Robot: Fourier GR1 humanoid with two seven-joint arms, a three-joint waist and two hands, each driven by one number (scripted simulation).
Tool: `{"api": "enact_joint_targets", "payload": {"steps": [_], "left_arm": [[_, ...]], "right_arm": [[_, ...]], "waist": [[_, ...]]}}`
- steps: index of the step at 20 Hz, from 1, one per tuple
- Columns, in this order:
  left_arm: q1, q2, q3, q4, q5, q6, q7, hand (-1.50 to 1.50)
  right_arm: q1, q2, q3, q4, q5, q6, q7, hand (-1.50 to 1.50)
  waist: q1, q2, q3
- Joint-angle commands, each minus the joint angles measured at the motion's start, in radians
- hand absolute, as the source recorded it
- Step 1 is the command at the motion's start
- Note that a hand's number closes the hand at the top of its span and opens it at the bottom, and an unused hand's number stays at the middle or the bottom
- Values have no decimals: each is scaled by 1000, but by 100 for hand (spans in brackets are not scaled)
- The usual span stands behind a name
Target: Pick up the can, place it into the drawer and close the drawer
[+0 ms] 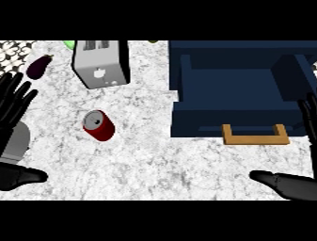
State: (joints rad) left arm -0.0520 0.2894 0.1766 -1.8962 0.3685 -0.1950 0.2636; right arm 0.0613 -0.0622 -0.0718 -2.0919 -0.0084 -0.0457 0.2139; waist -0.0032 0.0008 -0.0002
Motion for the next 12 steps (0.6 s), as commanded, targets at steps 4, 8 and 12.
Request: {"api": "enact_joint_targets", "payload": {"steps": [4,8,12], "left_arm": [[-49,-3,31,63,12,-34,33,-150],[-37,-42,3,48,-11,-27,37,-150],[-92,-49,-20,138,-55,-31,26,-150]], "right_arm": [[25,-15,-53,46,-40,41,-37,-150],[54,5,-31,46,-9,45,-85,-150],[-65,-21,-60,70,-17,18,-12,-150]], "waist": [[1,-1,0],[1,-1,0],[2,0,0]]}}
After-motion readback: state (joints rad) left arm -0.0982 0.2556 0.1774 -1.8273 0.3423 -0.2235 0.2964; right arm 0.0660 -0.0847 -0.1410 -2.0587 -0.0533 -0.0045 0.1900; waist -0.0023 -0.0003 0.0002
